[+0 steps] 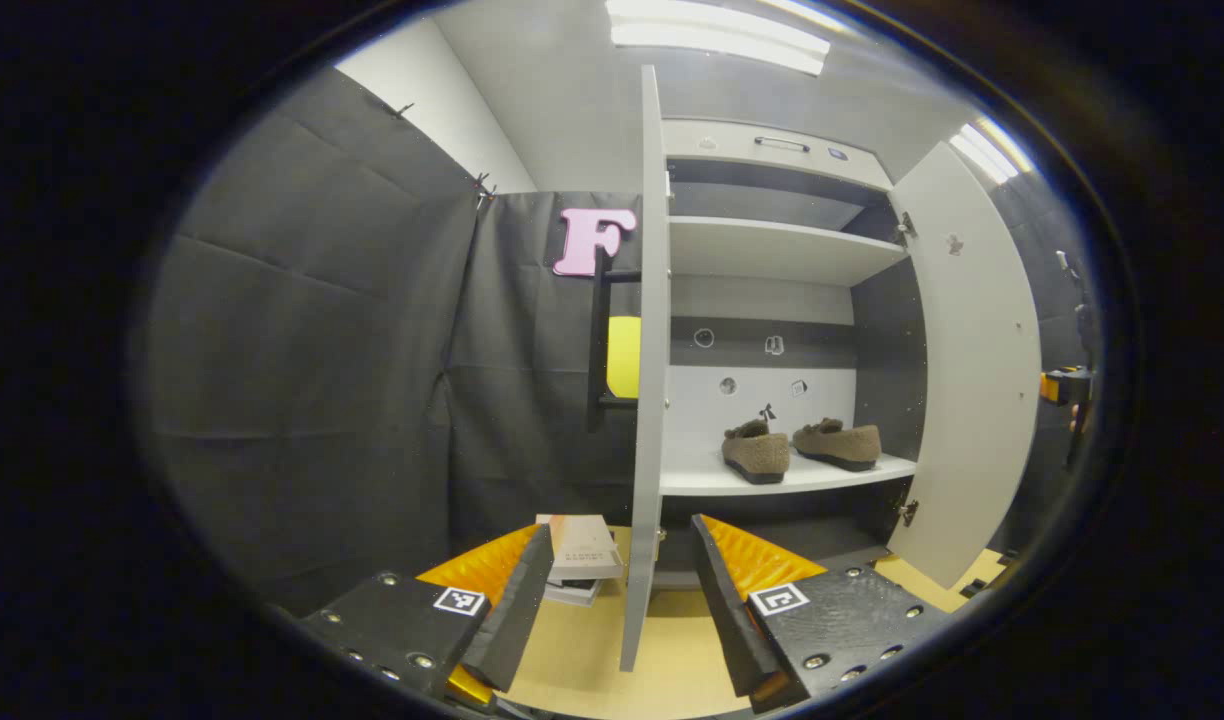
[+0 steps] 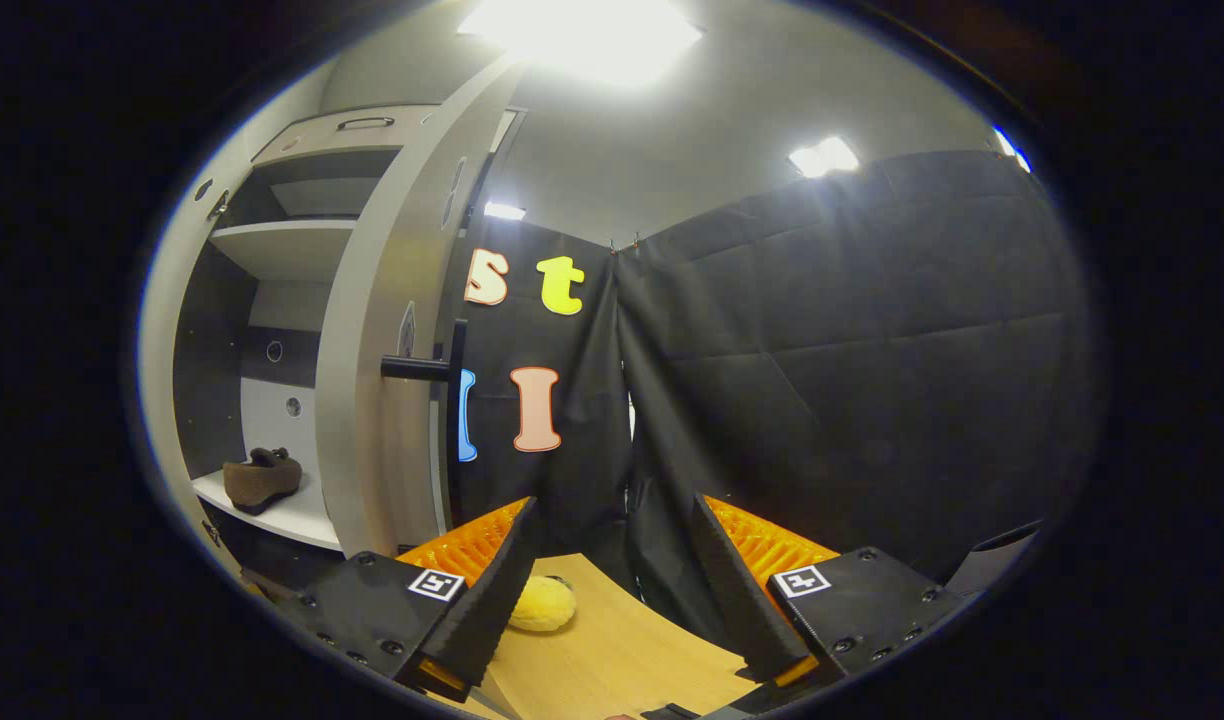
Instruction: Grab one shoe with the right hand and put it into the shoe cabinet, grab the other shoe with the left hand and put it into the shoe cabinet; then close the right door with the right hand and the left door with the left hand.
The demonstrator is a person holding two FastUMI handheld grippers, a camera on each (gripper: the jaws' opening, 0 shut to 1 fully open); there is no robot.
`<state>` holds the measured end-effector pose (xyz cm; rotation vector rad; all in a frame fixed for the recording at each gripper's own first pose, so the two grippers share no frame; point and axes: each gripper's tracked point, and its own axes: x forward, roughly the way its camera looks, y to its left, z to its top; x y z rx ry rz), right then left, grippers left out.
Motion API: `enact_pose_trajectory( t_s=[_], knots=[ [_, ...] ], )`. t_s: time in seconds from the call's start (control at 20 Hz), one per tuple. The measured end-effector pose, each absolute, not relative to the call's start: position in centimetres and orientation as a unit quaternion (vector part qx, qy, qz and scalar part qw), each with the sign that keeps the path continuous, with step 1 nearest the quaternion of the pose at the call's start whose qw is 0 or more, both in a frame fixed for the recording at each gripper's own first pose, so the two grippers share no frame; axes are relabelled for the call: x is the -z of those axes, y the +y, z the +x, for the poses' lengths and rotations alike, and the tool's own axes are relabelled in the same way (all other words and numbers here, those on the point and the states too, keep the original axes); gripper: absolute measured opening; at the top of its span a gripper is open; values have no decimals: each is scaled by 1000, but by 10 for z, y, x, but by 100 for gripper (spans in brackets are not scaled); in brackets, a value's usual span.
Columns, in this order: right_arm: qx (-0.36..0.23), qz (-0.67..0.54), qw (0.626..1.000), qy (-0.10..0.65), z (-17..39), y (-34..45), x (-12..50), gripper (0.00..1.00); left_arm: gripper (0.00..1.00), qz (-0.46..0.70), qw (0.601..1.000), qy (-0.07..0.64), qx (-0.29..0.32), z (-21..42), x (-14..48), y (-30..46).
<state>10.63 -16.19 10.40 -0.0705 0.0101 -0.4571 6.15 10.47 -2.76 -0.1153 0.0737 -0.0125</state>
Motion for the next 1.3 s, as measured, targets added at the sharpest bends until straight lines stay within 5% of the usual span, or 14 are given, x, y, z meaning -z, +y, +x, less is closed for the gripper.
enact_pose_trajectory(
  t_s=[1.0, 1.05, 1.1, 1.3],
  knots=[
    [85, 3, 996, -15, 135, -29, -103, 96, 84, -65, 997, 48, -21, 44, 39, 136],
    [80, 3, 997, -16, 138, -25, -103, 92, 75, -65, 996, 49, -25, 43, 41, 139],
    [73, 2, 997, -16, 142, -19, -103, 97, 84, -65, 996, 51, -30, 41, 42, 142],
    [39, 3, 999, -11, 158, 7, -99, 97, 81, -63, 996, 55, -42, 36, 44, 151]
  ],
)
